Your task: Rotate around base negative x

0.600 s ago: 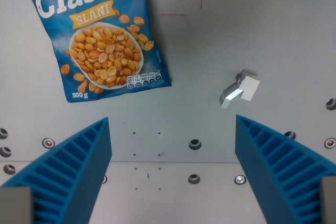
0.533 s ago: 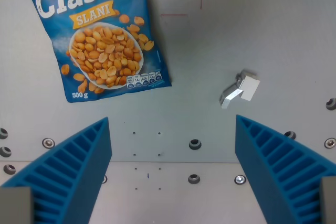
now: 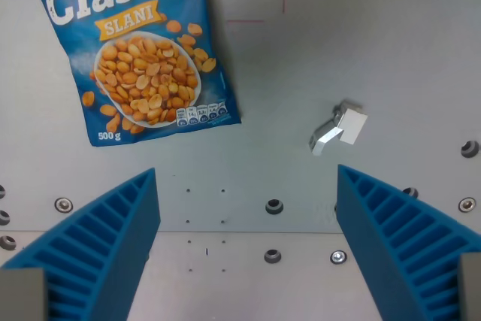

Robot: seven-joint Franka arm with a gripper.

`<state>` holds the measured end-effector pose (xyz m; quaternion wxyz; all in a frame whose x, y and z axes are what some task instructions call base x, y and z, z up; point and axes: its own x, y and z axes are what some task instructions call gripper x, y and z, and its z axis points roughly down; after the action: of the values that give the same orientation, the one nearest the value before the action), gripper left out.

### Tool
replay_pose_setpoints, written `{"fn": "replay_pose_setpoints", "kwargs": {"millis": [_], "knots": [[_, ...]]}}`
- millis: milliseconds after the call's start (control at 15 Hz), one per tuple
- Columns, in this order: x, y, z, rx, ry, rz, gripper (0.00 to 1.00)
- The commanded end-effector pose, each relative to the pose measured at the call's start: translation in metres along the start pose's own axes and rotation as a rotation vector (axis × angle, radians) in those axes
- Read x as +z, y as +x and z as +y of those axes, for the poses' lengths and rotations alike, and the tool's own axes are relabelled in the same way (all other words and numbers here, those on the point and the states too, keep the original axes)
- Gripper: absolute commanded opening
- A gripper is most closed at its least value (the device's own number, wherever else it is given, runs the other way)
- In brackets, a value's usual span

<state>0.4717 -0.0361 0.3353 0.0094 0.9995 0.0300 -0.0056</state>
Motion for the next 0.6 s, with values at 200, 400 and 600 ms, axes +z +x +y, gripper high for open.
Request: {"fn": "replay_pose_setpoints", "kwargs": {"millis": [200,400,600], "knots": [[-0.0025,-0.0001,-0.0014,0.008,-0.148,-0.003,1.00],[-0.0025,-0.0001,-0.0014,0.008,-0.188,-0.006,1.00],[-0.0025,-0.0001,-0.0014,0.009,-0.228,-0.009,1.00]]}}
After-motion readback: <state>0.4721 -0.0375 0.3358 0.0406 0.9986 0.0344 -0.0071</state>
